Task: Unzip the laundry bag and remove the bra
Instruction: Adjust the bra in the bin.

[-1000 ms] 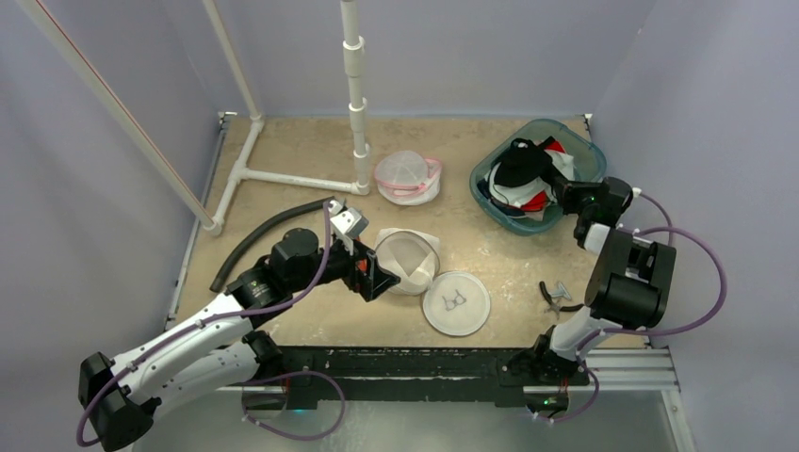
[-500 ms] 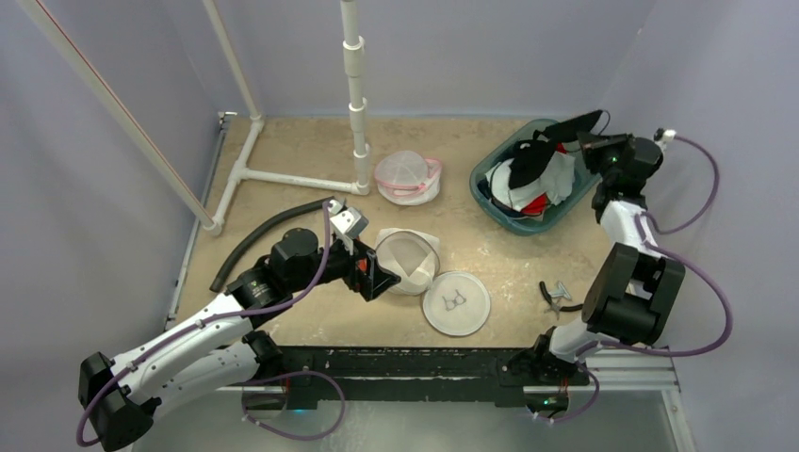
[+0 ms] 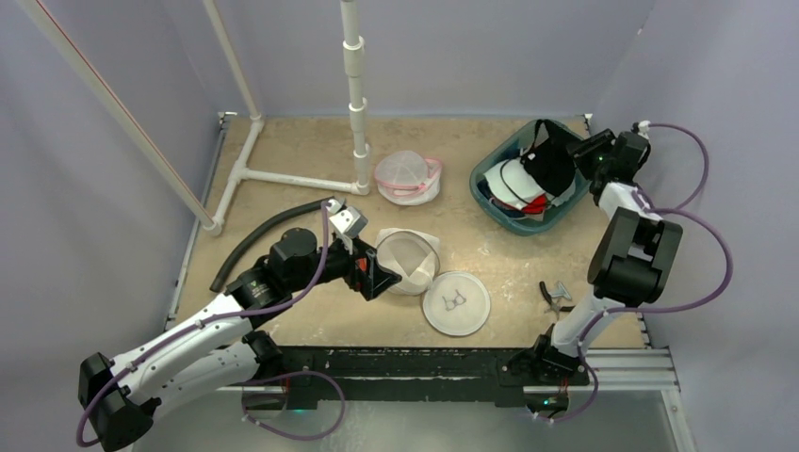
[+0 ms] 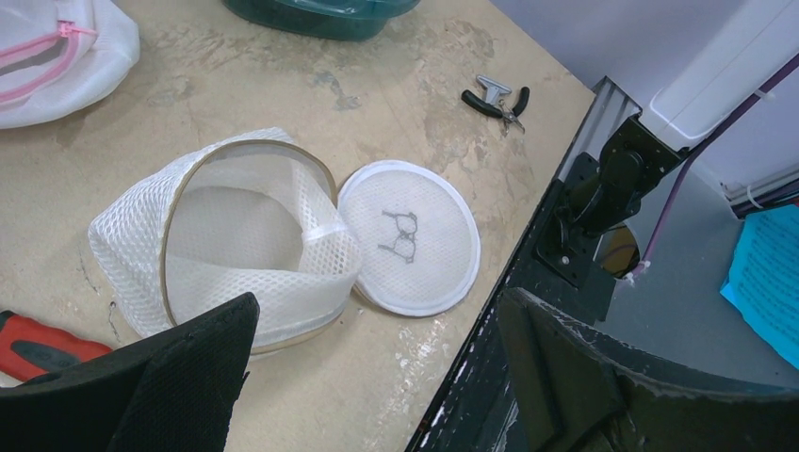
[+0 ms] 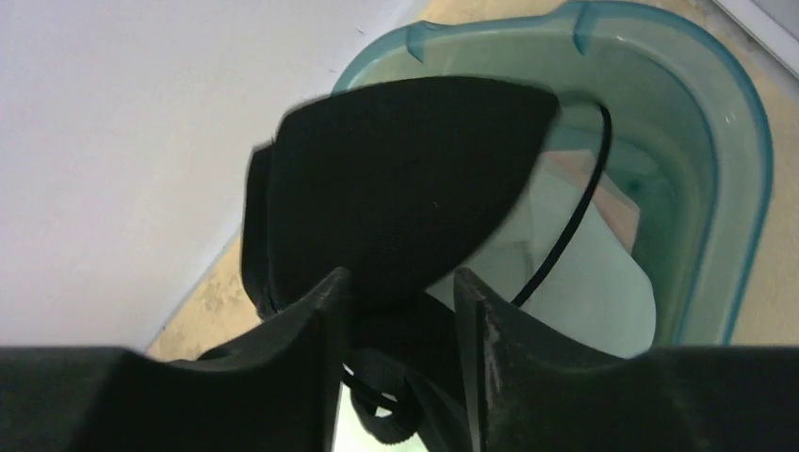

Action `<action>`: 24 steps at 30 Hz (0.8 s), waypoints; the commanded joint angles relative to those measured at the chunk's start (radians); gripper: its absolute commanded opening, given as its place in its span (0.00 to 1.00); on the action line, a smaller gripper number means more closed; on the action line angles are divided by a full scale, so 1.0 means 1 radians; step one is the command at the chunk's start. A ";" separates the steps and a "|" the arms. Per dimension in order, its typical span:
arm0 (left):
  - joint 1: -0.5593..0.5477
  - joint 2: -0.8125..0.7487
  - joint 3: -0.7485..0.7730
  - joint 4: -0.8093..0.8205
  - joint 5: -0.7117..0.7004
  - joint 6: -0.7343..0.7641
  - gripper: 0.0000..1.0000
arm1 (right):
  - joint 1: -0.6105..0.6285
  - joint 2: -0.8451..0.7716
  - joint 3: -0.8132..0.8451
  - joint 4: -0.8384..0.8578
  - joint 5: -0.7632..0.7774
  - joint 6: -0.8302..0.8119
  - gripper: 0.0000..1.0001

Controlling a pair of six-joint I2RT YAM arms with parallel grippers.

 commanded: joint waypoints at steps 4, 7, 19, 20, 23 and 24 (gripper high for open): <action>-0.005 0.009 0.031 0.043 0.016 0.002 0.97 | 0.020 -0.085 0.115 -0.135 0.209 -0.114 0.61; -0.005 -0.005 0.026 0.041 0.017 0.004 0.97 | 0.044 -0.133 0.140 -0.192 0.324 -0.132 0.66; -0.006 -0.053 0.008 0.067 0.052 -0.012 0.97 | 0.081 -0.344 -0.118 -0.152 0.241 -0.094 0.77; -0.006 -0.057 0.007 0.067 0.055 -0.013 0.97 | 0.081 -0.354 -0.155 -0.118 0.229 -0.097 0.77; -0.005 -0.068 0.004 0.066 0.061 -0.020 0.97 | 0.081 -0.330 -0.185 -0.046 0.201 -0.125 0.72; -0.005 -0.072 0.004 0.063 0.059 -0.021 0.97 | 0.082 -0.307 -0.172 -0.056 0.174 -0.129 0.68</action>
